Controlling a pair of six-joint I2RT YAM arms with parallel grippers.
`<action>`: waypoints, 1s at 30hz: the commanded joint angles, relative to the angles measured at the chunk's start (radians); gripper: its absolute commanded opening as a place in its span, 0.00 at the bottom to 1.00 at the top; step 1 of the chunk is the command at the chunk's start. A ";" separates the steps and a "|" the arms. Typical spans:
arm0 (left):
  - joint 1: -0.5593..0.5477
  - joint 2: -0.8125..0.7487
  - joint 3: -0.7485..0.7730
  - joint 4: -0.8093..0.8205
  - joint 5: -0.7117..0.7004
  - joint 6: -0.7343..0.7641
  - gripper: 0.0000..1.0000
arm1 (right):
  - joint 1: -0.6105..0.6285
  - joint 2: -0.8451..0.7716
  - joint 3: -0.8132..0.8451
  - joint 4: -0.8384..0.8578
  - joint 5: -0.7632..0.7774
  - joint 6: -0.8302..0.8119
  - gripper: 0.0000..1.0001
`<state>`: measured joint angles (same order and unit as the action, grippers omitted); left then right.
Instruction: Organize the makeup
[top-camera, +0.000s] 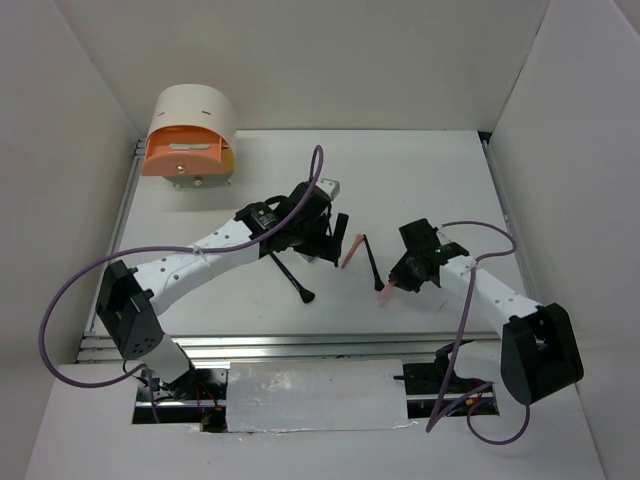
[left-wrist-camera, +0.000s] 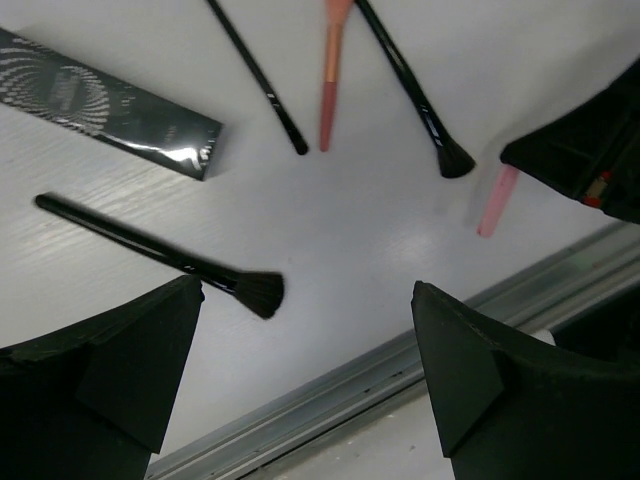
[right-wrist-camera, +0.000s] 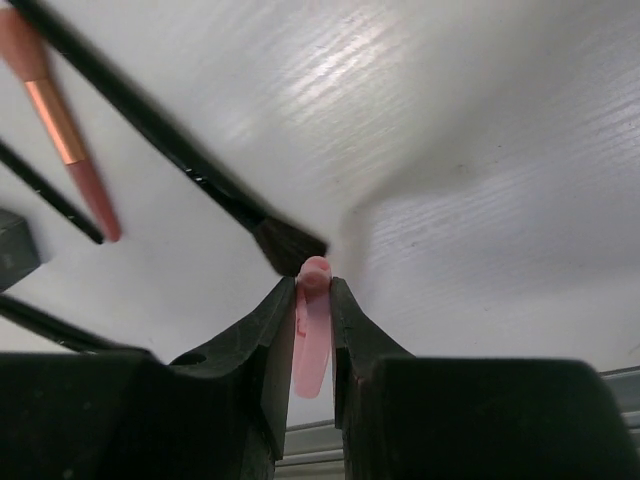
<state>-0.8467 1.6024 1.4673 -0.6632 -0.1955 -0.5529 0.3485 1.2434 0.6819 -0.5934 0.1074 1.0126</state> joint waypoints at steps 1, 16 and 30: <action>0.006 -0.042 -0.024 0.114 0.184 0.047 0.99 | 0.007 -0.067 0.054 -0.012 0.006 -0.016 0.00; 0.043 0.088 0.005 0.350 0.820 -0.073 0.96 | 0.030 -0.216 0.335 -0.117 -0.070 -0.035 0.00; 0.061 0.155 0.037 0.405 0.852 -0.122 0.72 | 0.044 -0.254 0.332 -0.083 -0.153 -0.046 0.00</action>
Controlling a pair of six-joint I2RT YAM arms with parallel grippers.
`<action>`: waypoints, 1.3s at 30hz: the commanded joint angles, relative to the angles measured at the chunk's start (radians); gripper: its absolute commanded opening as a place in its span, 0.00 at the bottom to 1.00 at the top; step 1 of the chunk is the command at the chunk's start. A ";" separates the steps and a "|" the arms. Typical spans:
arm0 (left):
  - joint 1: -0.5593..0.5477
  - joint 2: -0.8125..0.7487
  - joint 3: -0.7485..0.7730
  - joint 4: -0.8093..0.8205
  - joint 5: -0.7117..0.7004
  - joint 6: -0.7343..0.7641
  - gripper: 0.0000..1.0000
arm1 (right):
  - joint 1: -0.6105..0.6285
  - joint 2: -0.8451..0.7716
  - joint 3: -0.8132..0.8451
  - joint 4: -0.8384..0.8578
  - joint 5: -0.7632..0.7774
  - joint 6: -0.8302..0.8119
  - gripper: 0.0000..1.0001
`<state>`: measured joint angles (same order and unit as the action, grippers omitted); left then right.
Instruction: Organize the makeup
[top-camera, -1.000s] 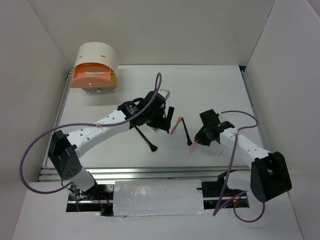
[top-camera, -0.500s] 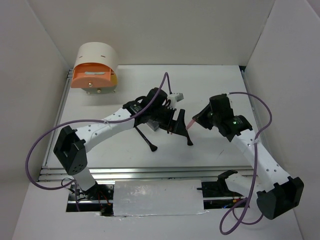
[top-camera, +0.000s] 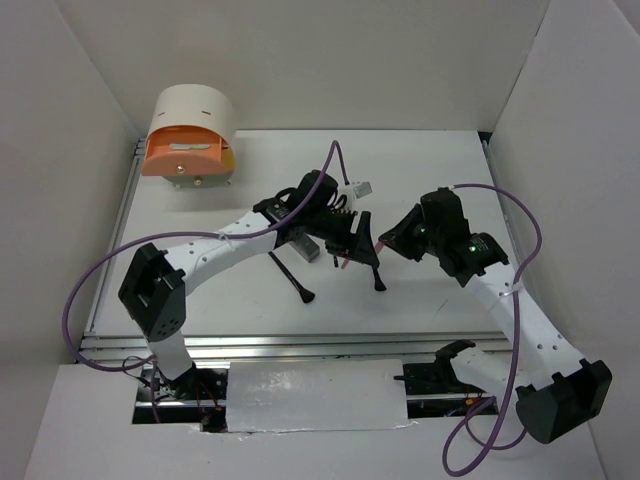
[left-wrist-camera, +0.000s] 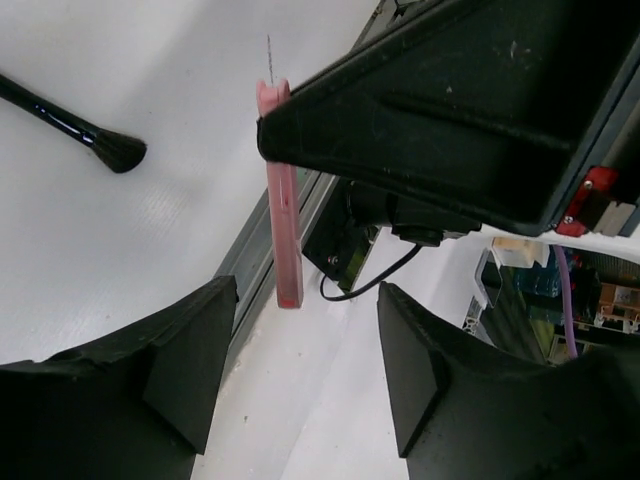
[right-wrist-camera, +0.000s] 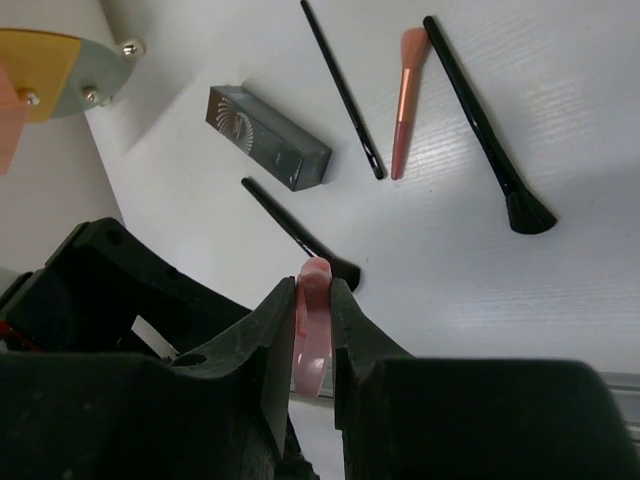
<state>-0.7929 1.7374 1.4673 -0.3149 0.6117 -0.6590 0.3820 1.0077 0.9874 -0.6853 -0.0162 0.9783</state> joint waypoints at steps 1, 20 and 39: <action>0.006 0.022 0.037 0.059 0.045 -0.016 0.70 | 0.011 -0.018 0.025 0.010 -0.031 -0.010 0.00; 0.046 0.044 0.120 -0.024 0.019 0.021 0.00 | 0.017 -0.090 0.019 0.038 0.014 0.016 0.91; 0.707 -0.090 0.343 -0.173 -0.318 -0.243 0.01 | -0.026 -0.205 0.008 -0.013 0.068 -0.010 1.00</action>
<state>-0.1757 1.7172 1.8416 -0.5468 0.3946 -0.7242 0.3618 0.8253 1.0302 -0.7250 0.0776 0.9497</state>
